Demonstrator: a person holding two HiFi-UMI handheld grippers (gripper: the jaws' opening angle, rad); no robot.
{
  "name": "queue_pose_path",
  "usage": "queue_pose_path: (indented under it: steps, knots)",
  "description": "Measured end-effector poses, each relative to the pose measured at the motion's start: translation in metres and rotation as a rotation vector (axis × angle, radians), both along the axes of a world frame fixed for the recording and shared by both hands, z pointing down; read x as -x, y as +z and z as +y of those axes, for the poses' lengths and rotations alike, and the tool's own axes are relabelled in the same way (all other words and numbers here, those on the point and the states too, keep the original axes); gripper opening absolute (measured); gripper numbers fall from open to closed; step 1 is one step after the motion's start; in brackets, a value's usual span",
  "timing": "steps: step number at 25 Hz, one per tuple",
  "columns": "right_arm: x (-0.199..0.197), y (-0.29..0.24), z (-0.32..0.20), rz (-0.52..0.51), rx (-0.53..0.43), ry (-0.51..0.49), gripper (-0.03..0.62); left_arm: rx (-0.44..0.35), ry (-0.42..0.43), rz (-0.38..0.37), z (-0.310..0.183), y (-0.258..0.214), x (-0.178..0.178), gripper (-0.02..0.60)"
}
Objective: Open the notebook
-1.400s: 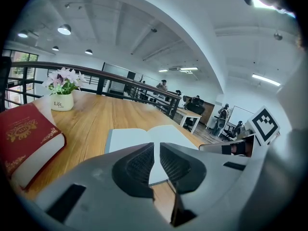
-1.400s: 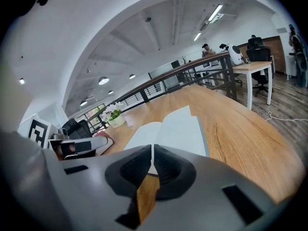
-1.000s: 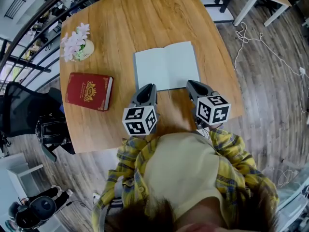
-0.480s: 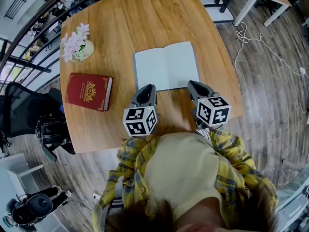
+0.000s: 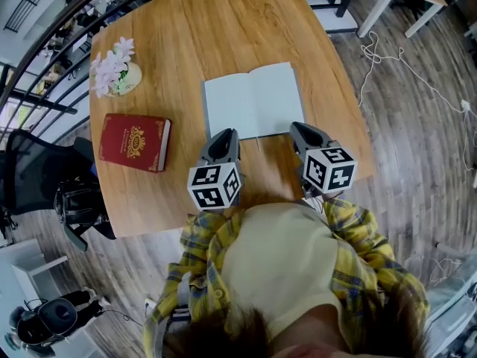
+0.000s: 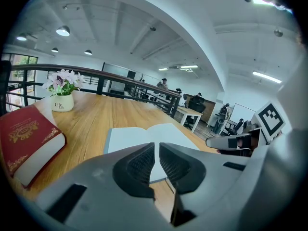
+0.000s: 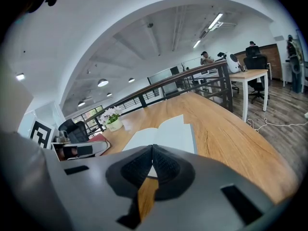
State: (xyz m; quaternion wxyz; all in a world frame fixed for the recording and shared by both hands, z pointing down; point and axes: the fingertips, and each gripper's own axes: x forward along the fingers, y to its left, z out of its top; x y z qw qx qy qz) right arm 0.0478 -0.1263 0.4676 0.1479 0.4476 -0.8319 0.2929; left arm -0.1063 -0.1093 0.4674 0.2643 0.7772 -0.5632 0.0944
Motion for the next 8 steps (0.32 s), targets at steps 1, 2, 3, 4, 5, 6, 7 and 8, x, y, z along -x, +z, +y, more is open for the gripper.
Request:
queue_pose_path:
  steps: [1,2,3,4,5,6,7,8]
  knots:
    - [-0.0001,0.0,-0.0001,0.002,-0.002,0.0,0.064,0.0,-0.001,0.0,-0.0002,0.0001,0.0,0.035]
    - [-0.0002,0.0,0.0,0.003,-0.004,0.0,0.064,-0.001,-0.001,0.0,-0.0004,0.0001,-0.0001,0.034]
    - [-0.0003,-0.0001,0.0,0.004,-0.005,-0.001,0.064,-0.001,-0.002,0.0,-0.0005,-0.0002,-0.0002,0.034]
    - [-0.0007,-0.0003,0.0,0.006,-0.006,-0.001,0.064,-0.002,-0.002,0.0,-0.0007,-0.0005,-0.0006,0.035]
    - [-0.0012,-0.0005,-0.0002,0.007,-0.007,-0.001,0.064,-0.002,-0.002,0.0,-0.0009,-0.0007,-0.0013,0.034]
    - [-0.0017,-0.0007,-0.0006,0.008,-0.008,-0.002,0.064,-0.002,-0.001,0.0,-0.0012,-0.0008,-0.0021,0.034]
    - [-0.0023,-0.0009,-0.0009,0.009,-0.008,-0.002,0.064,-0.002,0.0,0.0,-0.0015,-0.0007,-0.0029,0.034]
    - [-0.0028,-0.001,-0.0013,0.01,-0.008,-0.002,0.064,-0.002,0.001,0.001,-0.0018,-0.0007,-0.0038,0.034]
